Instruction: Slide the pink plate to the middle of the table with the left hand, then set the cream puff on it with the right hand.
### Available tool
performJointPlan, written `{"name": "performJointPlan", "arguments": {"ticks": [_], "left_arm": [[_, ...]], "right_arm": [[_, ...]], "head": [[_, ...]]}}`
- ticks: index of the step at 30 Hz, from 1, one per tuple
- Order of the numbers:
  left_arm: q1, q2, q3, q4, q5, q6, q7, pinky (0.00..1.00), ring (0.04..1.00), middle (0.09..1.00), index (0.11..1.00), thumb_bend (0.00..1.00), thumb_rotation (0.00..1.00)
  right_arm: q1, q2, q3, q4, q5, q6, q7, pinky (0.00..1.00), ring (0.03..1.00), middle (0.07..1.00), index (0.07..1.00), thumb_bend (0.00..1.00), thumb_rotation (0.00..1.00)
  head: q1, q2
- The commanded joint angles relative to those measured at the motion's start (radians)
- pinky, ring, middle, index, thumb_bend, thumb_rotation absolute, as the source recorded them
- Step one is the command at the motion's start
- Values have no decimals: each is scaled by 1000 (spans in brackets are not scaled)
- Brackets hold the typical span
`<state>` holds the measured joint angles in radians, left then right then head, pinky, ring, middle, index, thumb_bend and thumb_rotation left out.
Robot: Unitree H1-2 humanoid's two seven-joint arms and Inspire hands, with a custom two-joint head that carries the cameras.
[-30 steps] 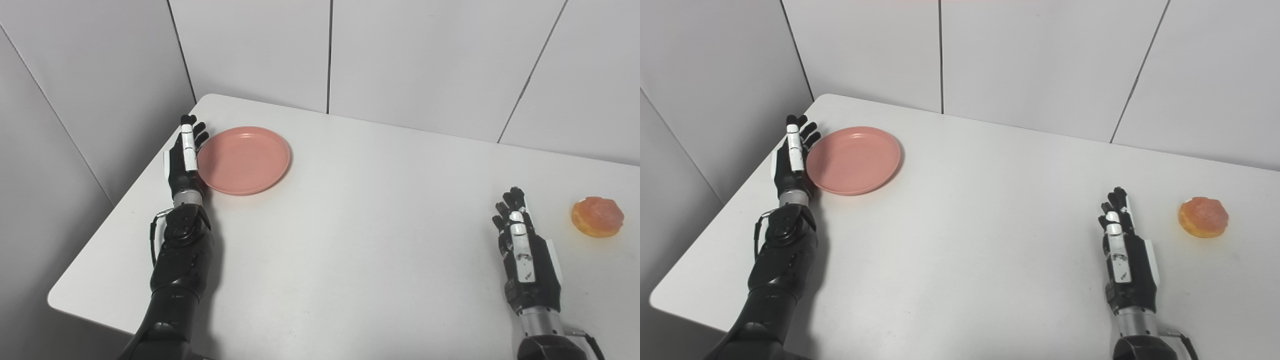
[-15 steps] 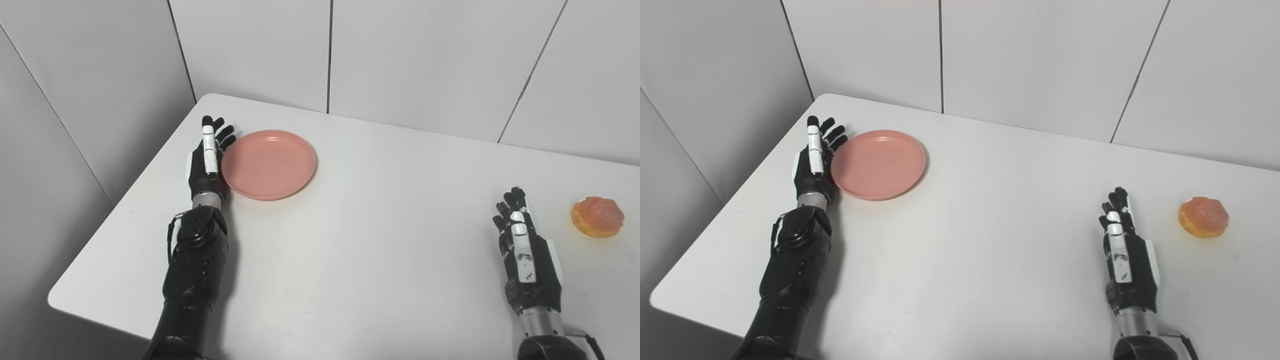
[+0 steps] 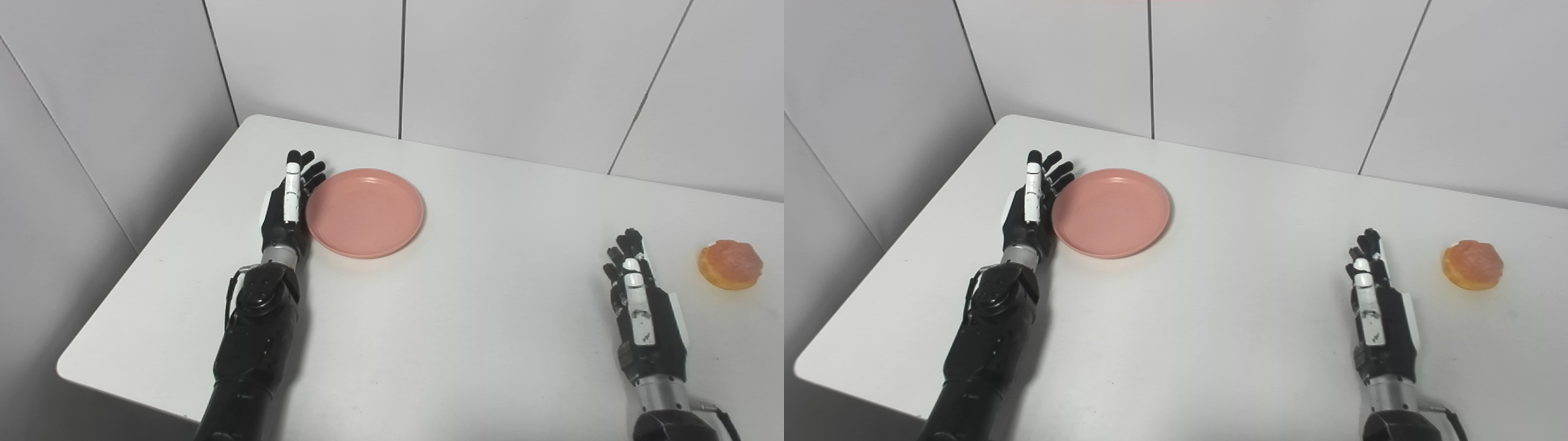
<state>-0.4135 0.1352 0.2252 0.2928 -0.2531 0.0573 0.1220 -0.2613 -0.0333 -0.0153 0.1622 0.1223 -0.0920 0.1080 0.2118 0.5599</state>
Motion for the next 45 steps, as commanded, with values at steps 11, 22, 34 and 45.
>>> {"name": "performJointPlan", "arguments": {"ticks": [11,22,34,45], "left_arm": [[25,-28,-73,-65,16,26,-67,890,884,866,864,698,1000],[64,-51,-116,-137,15,80,-100,941,916,895,885,693,1000],[111,-76,-167,-188,12,101,-152,932,938,925,914,663,1000],[161,-94,-206,-223,15,100,-199,994,983,969,967,640,1000]], "right_arm": [[44,14,7,-18,-32,12,-23,1000,980,978,960,572,887],[41,59,17,-14,-45,7,-61,1000,979,970,955,620,854],[28,83,37,-5,-87,6,-85,1000,974,968,956,545,886],[23,99,47,-7,-106,15,-96,999,971,966,959,559,836]], "head": [[-70,21],[-172,39],[-277,48],[-348,48]]}}
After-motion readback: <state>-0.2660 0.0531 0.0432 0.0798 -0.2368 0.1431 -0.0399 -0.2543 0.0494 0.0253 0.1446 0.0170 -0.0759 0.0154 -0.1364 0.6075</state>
